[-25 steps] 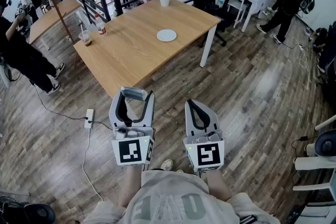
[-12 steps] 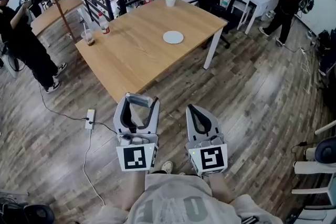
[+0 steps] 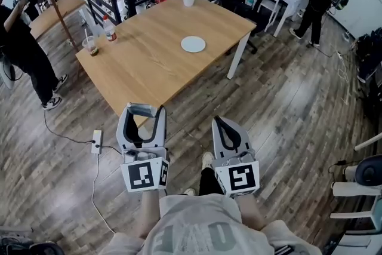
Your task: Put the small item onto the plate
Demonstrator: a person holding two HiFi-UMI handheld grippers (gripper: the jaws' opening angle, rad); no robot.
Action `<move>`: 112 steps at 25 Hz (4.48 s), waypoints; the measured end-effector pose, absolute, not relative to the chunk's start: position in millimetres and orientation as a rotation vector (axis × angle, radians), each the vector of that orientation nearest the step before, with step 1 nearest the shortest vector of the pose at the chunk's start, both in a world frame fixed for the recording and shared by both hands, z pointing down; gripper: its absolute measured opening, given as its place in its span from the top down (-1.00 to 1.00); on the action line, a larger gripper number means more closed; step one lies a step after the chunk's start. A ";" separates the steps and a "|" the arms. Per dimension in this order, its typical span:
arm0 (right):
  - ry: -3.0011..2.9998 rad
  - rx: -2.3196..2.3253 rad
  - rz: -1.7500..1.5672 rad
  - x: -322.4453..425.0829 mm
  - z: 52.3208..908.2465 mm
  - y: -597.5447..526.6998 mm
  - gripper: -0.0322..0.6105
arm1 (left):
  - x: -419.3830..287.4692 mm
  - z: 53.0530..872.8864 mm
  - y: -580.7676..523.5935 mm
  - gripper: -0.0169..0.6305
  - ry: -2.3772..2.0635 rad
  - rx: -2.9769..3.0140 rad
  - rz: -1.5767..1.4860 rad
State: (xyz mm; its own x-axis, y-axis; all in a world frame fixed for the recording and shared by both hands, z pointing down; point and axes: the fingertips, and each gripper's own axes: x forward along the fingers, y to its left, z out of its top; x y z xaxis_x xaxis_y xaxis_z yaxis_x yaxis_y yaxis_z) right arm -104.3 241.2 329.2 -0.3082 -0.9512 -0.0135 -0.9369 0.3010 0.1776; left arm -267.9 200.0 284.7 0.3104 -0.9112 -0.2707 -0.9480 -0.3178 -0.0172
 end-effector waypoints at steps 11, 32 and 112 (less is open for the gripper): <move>-2.521 1.817 -0.234 -40.1 331.9 102.7 0.85 | -203.2 294.0 77.1 -0.03 1.748 -2.383 0.260; -2.662 1.563 -0.154 77.9 322.1 -205.0 0.85 | -83.7 271.1 -200.5 -0.03 1.920 -2.216 0.174; -2.140 1.966 0.256 158.3 390.9 -263.5 0.84 | -24.4 638.1 -382.2 -0.03 1.534 -2.875 -1.558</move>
